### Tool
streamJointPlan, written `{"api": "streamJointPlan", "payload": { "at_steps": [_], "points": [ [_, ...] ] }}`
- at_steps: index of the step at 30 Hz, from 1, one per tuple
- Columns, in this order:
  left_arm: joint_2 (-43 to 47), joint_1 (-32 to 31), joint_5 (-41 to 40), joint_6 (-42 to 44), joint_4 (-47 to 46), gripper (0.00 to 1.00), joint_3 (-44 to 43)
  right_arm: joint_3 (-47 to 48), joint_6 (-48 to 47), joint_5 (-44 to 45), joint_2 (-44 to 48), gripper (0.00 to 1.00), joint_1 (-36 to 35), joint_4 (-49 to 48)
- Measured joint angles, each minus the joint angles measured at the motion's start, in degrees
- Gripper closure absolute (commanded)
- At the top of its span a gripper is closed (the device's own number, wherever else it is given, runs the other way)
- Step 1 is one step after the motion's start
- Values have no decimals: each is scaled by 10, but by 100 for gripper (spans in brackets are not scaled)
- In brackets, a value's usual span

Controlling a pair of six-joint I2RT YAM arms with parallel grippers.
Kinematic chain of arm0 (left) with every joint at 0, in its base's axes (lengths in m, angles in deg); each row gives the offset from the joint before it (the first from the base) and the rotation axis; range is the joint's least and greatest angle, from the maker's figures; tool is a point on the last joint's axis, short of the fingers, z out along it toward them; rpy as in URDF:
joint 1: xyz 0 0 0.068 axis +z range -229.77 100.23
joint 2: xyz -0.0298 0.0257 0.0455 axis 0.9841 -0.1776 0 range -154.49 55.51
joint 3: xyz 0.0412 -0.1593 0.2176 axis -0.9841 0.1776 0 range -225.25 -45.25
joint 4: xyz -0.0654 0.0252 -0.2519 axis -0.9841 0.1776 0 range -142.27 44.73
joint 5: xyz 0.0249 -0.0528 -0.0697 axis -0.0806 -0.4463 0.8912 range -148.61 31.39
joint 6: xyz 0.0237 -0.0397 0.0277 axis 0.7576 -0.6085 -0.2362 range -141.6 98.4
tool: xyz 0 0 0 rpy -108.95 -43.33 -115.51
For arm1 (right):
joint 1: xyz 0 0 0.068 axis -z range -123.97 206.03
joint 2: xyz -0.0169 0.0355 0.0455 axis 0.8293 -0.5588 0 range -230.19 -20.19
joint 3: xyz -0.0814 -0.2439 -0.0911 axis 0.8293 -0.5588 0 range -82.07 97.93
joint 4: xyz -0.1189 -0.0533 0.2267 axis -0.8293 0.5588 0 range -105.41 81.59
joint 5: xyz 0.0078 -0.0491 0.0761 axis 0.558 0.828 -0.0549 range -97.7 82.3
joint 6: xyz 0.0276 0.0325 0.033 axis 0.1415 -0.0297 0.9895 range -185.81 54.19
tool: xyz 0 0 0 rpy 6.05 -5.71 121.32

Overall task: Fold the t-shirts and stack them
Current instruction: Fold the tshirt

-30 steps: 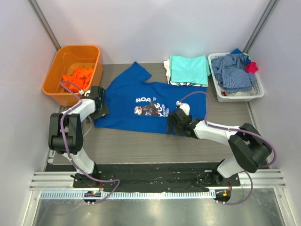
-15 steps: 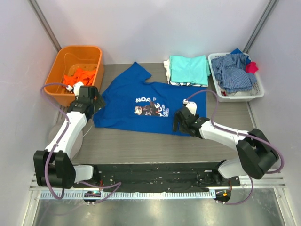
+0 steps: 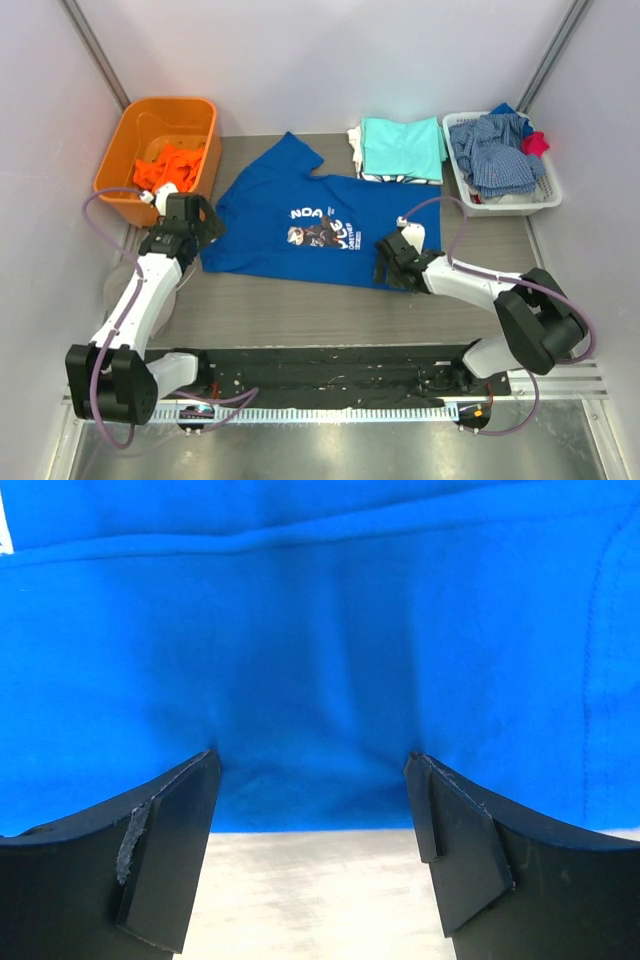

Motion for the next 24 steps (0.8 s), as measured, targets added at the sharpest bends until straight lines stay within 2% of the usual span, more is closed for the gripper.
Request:
{"api": "streamJointPlan", "payload": {
  "at_steps": [10, 16, 19, 24],
  "points": [
    [61, -27, 16, -13, 0, 0, 61, -19, 60, 3, 94, 17, 2, 130],
    [86, -42, 19, -14, 9, 0, 70, 37, 52, 6, 145, 16, -2, 165],
    [94, -43, 21, -10, 18, 0, 56, 105, 43, 12, 103, 14, -23, 160],
    [89, -43, 23, 8, 38, 0, 6, 232, 40, 33, -44, 14, -95, 140]
  ]
}}
